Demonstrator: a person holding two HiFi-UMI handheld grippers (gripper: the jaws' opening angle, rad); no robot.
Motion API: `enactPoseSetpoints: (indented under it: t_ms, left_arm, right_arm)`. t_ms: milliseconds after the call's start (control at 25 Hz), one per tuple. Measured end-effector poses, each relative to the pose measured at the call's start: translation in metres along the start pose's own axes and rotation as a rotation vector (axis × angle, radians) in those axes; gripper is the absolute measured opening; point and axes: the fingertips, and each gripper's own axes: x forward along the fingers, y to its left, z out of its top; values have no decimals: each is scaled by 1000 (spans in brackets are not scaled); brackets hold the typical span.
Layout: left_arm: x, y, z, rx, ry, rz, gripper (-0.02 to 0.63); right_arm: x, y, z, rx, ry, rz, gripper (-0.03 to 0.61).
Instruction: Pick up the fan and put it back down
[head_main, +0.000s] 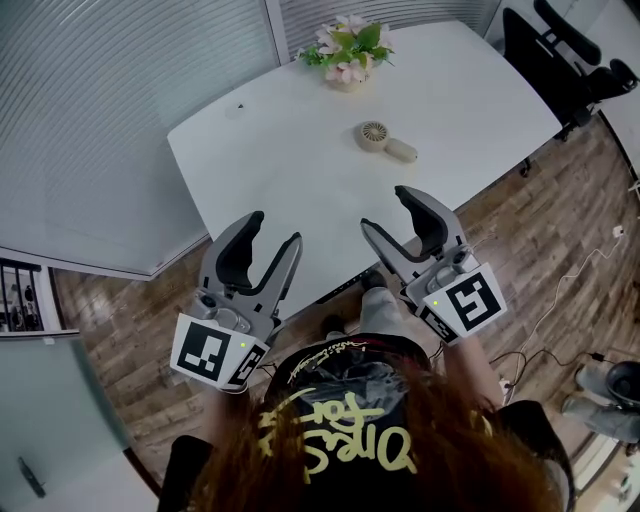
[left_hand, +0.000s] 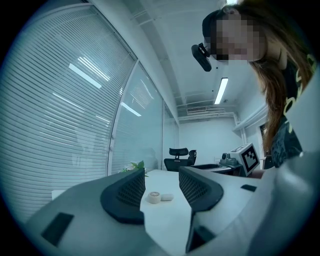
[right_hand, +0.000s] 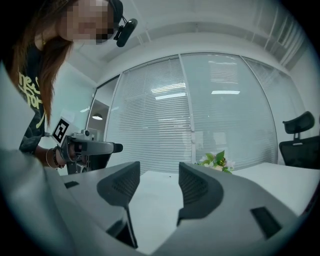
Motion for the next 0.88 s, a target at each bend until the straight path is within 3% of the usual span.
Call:
enactPoseSetpoints:
  t_ms: [40, 160, 360, 600, 880]
  left_arm:
    - [1, 0, 0, -1, -1, 1, 199]
    - [2, 1, 0, 1, -1, 2, 175]
    - [4, 0, -1, 16, 6, 0, 103]
    - [3, -2, -1, 26, 3, 4, 43]
    - [2, -4, 0, 26, -6, -1, 20]
  right_arm:
    - [0, -1, -1, -4, 4, -3, 224]
    - [1, -3, -3, -14, 16, -4, 192]
    - [1, -2, -6, -26, 28, -5, 64]
    - [0, -3, -11, -18, 52, -17, 26]
    - [-3, -1, -5, -21, 36, -16, 5]
